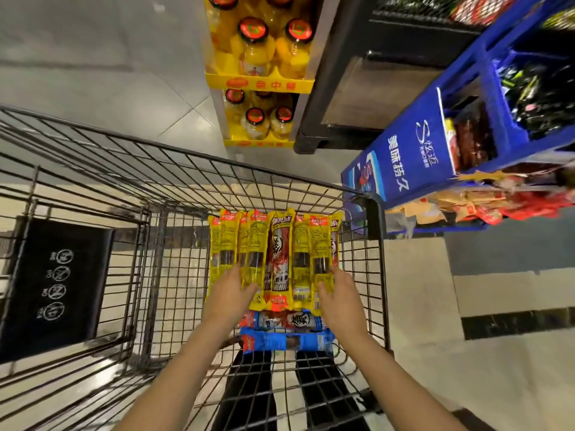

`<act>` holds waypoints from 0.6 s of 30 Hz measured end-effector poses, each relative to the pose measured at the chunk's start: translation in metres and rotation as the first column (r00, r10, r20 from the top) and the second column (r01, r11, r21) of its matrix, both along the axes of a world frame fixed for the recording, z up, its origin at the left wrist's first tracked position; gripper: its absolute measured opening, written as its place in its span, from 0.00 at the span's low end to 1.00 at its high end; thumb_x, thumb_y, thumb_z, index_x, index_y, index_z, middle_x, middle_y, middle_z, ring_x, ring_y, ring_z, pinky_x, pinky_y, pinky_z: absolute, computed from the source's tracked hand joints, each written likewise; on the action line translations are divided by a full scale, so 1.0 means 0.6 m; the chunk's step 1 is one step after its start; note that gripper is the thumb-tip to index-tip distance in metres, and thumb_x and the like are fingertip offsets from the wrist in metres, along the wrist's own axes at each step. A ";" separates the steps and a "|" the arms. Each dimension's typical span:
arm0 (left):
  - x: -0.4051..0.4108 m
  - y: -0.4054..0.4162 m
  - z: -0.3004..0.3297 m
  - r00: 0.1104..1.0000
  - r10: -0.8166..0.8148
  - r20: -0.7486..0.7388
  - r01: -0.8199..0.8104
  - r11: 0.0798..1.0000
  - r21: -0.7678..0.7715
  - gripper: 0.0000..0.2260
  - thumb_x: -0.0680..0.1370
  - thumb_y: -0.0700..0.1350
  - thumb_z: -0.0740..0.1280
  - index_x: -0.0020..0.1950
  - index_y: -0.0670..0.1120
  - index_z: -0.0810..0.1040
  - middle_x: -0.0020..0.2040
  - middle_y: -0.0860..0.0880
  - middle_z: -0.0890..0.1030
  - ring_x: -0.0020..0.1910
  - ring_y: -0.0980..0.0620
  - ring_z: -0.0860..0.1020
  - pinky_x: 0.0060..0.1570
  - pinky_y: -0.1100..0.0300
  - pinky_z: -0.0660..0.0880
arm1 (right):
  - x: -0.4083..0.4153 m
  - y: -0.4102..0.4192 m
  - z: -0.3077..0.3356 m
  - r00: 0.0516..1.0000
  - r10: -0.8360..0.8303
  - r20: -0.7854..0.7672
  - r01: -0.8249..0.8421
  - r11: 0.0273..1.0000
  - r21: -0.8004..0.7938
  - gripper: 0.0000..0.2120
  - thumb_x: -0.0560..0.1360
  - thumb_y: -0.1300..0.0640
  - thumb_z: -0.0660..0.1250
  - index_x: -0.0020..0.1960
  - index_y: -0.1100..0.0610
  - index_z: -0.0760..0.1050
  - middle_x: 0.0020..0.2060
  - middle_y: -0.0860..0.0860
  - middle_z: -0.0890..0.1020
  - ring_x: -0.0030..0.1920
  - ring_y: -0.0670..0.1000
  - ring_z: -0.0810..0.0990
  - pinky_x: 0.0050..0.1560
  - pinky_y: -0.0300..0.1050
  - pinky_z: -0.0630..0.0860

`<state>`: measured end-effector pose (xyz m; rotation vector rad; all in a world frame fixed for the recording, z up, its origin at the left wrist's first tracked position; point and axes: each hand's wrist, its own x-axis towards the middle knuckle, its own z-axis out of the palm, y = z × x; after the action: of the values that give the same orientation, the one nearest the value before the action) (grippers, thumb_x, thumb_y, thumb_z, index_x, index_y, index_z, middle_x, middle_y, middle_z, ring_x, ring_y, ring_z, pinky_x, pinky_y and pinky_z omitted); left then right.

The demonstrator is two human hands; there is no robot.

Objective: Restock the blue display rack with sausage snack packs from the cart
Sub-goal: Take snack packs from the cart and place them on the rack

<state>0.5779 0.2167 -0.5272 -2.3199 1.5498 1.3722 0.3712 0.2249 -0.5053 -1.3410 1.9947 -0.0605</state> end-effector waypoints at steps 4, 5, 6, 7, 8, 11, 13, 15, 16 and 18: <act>0.000 0.000 0.097 0.990 -0.140 0.012 0.140 0.990 -0.002 0.27 0.79 0.53 0.62 0.73 0.41 0.62 0.68 0.42 0.71 0.66 0.44 0.71 0.61 0.52 0.69 | -0.019 0.017 0.108 0.988 0.131 0.083 -0.129 0.991 -0.033 0.24 0.80 0.48 0.59 0.73 0.54 0.63 0.70 0.50 0.69 0.68 0.50 0.68 0.68 0.48 0.67; -0.005 0.002 0.123 0.982 -0.187 0.019 0.188 0.982 -0.009 0.25 0.79 0.53 0.62 0.71 0.40 0.64 0.67 0.42 0.72 0.64 0.44 0.71 0.59 0.53 0.70 | -0.028 0.022 0.138 0.986 0.149 0.074 -0.145 0.988 -0.054 0.23 0.79 0.47 0.59 0.72 0.53 0.64 0.69 0.49 0.70 0.68 0.50 0.69 0.67 0.47 0.68; -0.011 0.004 0.149 0.973 -0.231 0.028 0.232 0.973 -0.020 0.24 0.79 0.53 0.61 0.70 0.40 0.65 0.66 0.42 0.73 0.63 0.45 0.72 0.58 0.54 0.70 | -0.040 0.029 0.166 0.985 0.165 0.056 -0.160 0.984 -0.083 0.23 0.79 0.48 0.59 0.72 0.53 0.64 0.68 0.49 0.70 0.67 0.50 0.69 0.67 0.46 0.67; -0.022 0.007 0.177 0.962 -0.271 0.040 0.273 0.961 -0.043 0.24 0.79 0.54 0.61 0.70 0.41 0.65 0.66 0.43 0.72 0.64 0.45 0.71 0.58 0.54 0.69 | -0.054 0.036 0.194 0.984 0.177 0.033 -0.172 0.979 -0.109 0.22 0.79 0.48 0.59 0.71 0.53 0.65 0.68 0.49 0.71 0.66 0.50 0.70 0.65 0.45 0.67; -0.036 0.012 0.204 0.950 -0.306 0.057 0.309 0.948 -0.072 0.25 0.79 0.55 0.60 0.71 0.42 0.64 0.68 0.43 0.70 0.66 0.46 0.69 0.61 0.53 0.68 | -0.072 0.045 0.221 0.983 0.184 0.013 -0.181 0.975 -0.130 0.21 0.79 0.49 0.60 0.70 0.53 0.66 0.67 0.50 0.72 0.66 0.50 0.70 0.64 0.44 0.66; -0.099 0.027 0.283 0.919 -0.379 0.109 0.394 0.896 -0.203 0.28 0.78 0.57 0.60 0.74 0.46 0.60 0.71 0.46 0.67 0.69 0.46 0.66 0.65 0.51 0.67 | -0.145 0.077 0.285 0.989 0.145 -0.025 -0.147 0.969 -0.197 0.19 0.79 0.51 0.61 0.68 0.55 0.68 0.66 0.51 0.73 0.65 0.52 0.70 0.63 0.43 0.64; -0.159 0.038 0.331 0.890 -0.428 0.161 0.456 0.850 -0.262 0.27 0.78 0.56 0.60 0.74 0.46 0.60 0.72 0.46 0.66 0.70 0.47 0.65 0.65 0.52 0.66 | -0.206 0.107 0.315 0.995 0.085 -0.045 -0.094 0.964 -0.250 0.20 0.79 0.51 0.62 0.69 0.55 0.68 0.67 0.51 0.72 0.66 0.53 0.70 0.64 0.43 0.63; -0.231 0.049 0.371 0.872 -0.456 0.179 0.490 0.808 -0.327 0.27 0.79 0.56 0.60 0.74 0.46 0.60 0.72 0.46 0.66 0.70 0.47 0.64 0.66 0.53 0.64 | -0.274 0.141 0.338 0.998 0.030 -0.058 -0.046 0.954 -0.295 0.21 0.78 0.50 0.62 0.69 0.55 0.68 0.66 0.52 0.73 0.66 0.54 0.71 0.65 0.46 0.64; -0.268 0.055 0.385 0.862 -0.475 0.178 0.506 0.784 -0.359 0.27 0.78 0.55 0.60 0.74 0.46 0.60 0.71 0.45 0.66 0.71 0.47 0.64 0.66 0.55 0.64 | -0.310 0.159 0.346 0.998 -0.002 -0.055 -0.015 0.952 -0.306 0.21 0.78 0.50 0.62 0.69 0.55 0.68 0.67 0.52 0.72 0.66 0.54 0.70 0.66 0.47 0.64; -0.346 0.071 0.410 0.836 -0.521 0.173 0.543 0.736 -0.405 0.26 0.78 0.54 0.61 0.74 0.46 0.60 0.72 0.46 0.66 0.71 0.48 0.64 0.66 0.59 0.61 | -0.383 0.196 0.363 0.996 -0.078 -0.039 0.061 0.945 -0.321 0.20 0.78 0.49 0.62 0.69 0.54 0.68 0.67 0.50 0.72 0.67 0.52 0.69 0.68 0.50 0.65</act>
<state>0.3702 0.2593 -0.2815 -1.7971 2.4604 0.8763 0.1412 0.3423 -0.2876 -1.4824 2.1414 -0.4032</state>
